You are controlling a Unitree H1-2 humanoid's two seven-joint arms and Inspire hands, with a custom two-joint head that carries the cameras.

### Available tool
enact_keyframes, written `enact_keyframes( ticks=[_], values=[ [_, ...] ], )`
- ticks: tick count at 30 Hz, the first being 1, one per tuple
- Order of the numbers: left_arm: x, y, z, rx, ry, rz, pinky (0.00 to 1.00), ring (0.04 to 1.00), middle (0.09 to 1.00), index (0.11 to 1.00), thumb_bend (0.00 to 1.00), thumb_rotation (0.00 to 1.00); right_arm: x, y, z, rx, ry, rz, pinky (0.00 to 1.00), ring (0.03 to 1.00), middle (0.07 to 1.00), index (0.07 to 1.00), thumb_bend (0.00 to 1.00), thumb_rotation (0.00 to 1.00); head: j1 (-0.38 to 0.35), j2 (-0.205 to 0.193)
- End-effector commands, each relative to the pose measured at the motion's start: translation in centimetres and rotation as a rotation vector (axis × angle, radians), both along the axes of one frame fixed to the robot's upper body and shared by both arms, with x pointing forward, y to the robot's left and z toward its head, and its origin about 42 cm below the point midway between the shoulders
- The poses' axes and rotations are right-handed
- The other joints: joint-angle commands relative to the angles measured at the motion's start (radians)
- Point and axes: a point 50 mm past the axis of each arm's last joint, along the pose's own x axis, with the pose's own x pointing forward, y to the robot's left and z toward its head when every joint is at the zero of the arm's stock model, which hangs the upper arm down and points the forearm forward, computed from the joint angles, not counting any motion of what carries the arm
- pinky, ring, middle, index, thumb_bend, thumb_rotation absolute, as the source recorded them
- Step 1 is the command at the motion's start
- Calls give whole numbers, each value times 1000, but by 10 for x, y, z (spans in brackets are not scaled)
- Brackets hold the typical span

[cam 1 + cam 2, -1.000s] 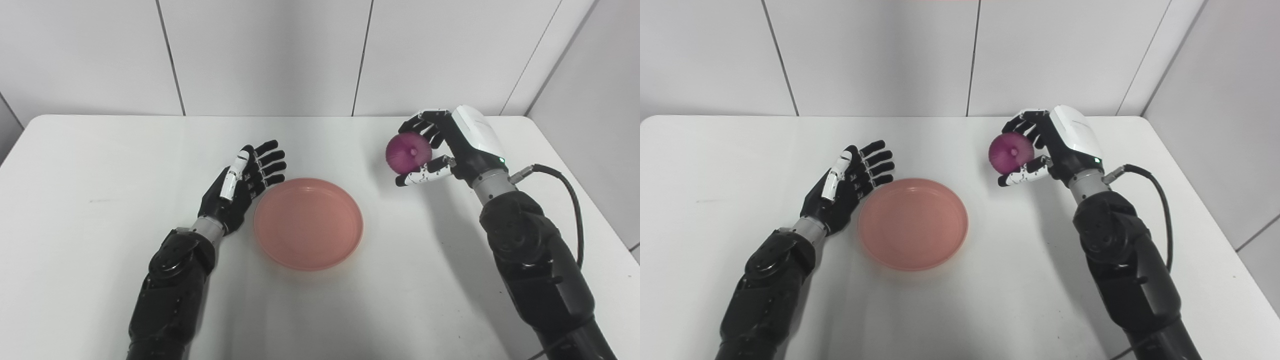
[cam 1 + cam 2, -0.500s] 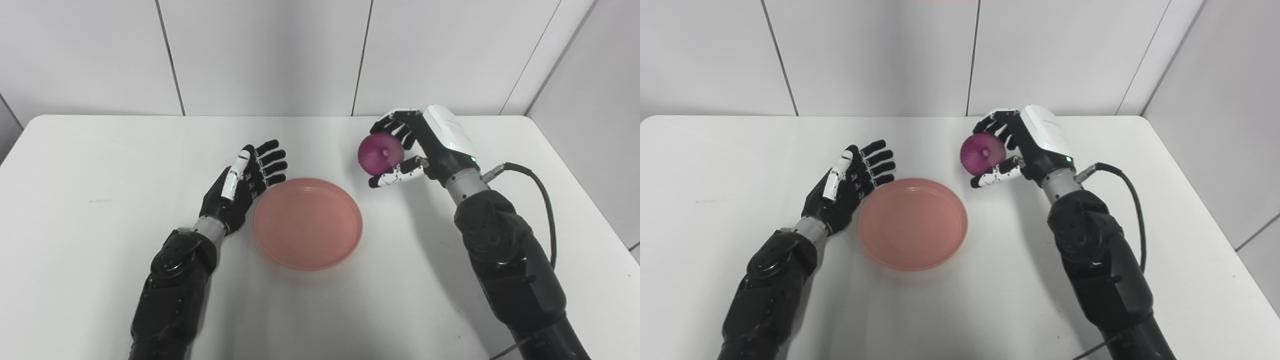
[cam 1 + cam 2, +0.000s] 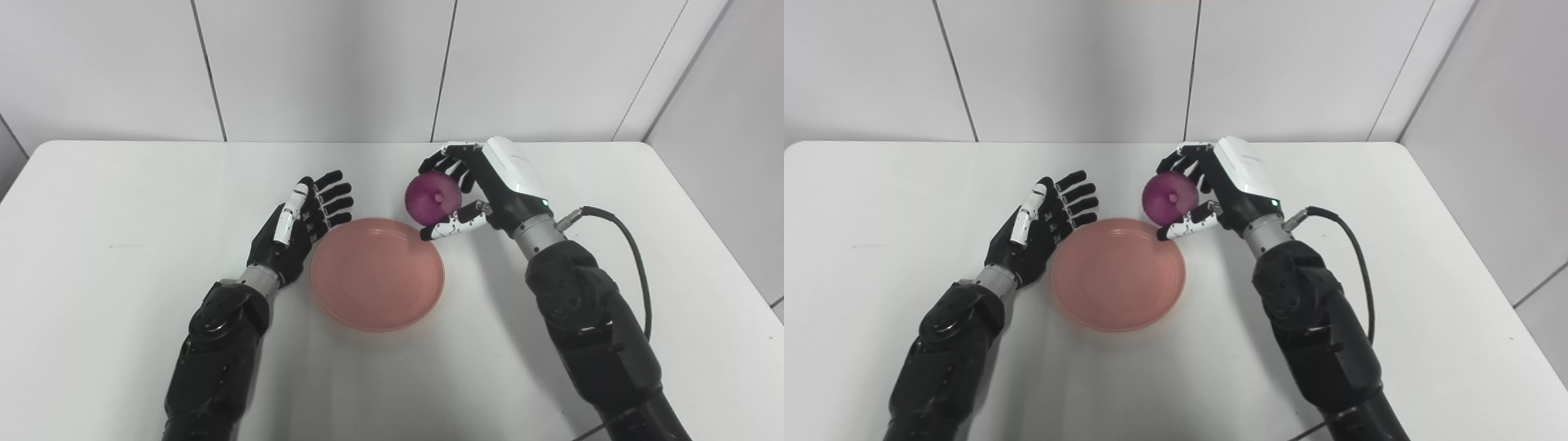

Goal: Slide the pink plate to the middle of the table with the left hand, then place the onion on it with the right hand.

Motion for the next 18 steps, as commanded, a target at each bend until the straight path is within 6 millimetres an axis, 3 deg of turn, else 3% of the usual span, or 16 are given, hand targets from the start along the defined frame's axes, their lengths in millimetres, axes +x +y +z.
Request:
enact_keyframes(
  ticks=[1, 18],
  values=[
    [2, -7, 8, 0, -19, -5, 788, 820, 820, 798, 354, 1000, 5, 13, 25, 3, -103, 54, 377, 446, 519, 487, 517, 132, 9, 1],
    [2, -13, 10, 5, -26, 4, 782, 810, 815, 791, 349, 1000, 12, 51, 9, -10, -31, 110, 379, 450, 527, 488, 517, 131, 58, 3]
  ],
)
